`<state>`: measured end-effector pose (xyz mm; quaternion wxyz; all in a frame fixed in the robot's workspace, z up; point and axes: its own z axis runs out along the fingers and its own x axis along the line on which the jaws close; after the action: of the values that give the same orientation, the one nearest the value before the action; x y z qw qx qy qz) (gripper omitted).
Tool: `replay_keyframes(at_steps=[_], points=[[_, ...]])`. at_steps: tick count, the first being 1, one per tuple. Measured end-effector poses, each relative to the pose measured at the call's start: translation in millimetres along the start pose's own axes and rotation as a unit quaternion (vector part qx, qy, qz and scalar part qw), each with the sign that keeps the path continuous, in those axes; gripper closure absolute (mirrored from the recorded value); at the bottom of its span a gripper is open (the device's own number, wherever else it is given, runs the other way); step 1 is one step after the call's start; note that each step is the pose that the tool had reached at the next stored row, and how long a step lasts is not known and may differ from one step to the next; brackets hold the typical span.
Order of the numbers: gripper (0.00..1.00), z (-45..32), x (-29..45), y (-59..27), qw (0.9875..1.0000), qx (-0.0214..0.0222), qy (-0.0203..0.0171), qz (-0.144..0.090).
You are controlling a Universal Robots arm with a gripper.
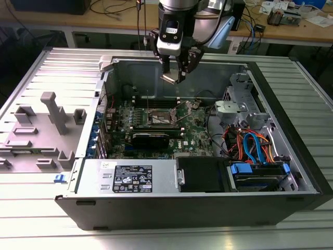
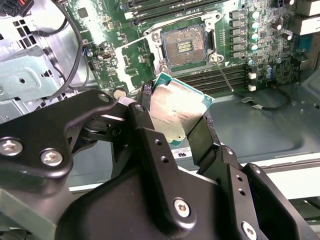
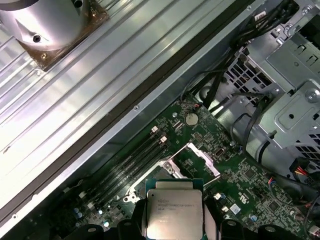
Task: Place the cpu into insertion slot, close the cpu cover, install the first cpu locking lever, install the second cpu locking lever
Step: 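Place the cpu into insertion slot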
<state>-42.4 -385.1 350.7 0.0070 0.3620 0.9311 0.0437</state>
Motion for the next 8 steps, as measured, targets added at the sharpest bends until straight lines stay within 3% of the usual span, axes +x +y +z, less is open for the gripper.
replay_keyframes(at_steps=[8], points=[[0.46, 1.2, 0.9, -0.8, 0.9999, -0.0001, -0.0008, 0.014]])
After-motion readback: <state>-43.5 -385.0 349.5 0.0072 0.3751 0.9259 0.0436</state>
